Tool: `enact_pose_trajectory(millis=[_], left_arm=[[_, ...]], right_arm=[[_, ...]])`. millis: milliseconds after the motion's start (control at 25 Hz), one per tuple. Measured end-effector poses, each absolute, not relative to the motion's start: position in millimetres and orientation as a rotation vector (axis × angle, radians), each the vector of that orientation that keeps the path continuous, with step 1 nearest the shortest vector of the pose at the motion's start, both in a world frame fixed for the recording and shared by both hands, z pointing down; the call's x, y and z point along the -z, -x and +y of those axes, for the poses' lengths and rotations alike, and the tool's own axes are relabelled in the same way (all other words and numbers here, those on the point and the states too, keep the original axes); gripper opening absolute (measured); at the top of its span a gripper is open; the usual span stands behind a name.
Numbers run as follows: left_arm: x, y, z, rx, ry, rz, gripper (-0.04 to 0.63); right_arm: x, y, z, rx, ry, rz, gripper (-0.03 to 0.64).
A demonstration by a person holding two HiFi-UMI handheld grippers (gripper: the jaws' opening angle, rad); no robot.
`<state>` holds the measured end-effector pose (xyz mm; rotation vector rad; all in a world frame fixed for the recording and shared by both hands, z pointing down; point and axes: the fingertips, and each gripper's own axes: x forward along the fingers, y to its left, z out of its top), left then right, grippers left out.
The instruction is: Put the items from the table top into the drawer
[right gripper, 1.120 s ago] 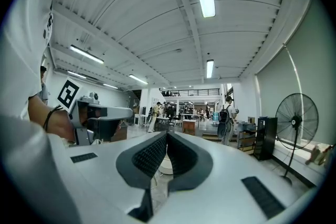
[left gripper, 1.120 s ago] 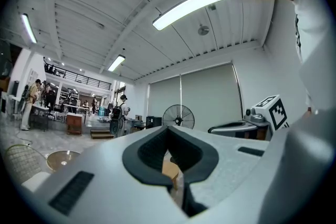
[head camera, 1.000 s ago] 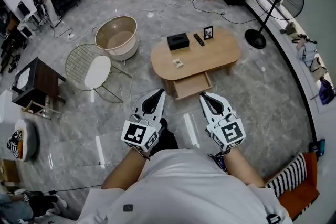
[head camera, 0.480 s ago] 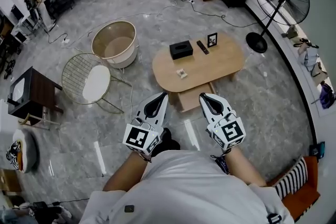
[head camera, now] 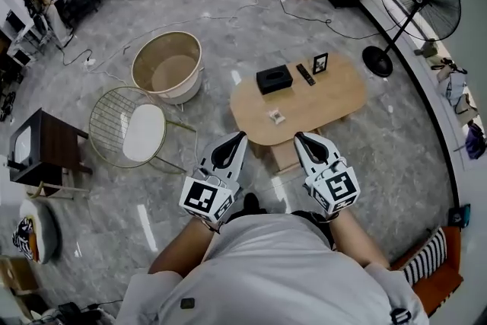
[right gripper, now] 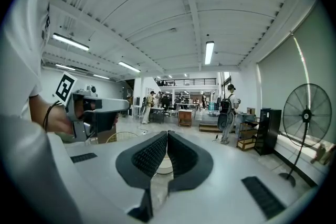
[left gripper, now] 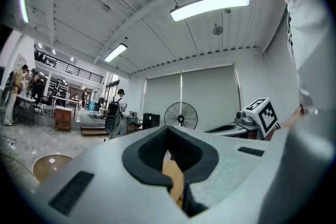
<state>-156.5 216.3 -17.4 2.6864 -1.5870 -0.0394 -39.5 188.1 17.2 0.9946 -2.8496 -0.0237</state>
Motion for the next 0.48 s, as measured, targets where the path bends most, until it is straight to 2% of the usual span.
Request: enact_pose_trajectory(millis=[480], left_arm=[[-29.5, 176.7, 143.3, -0.016, -2.578, -1.578, 0.009]], right_arm=[[-67.1, 41.4, 114.2, -0.104, -0.963, -2.779, 0.029]])
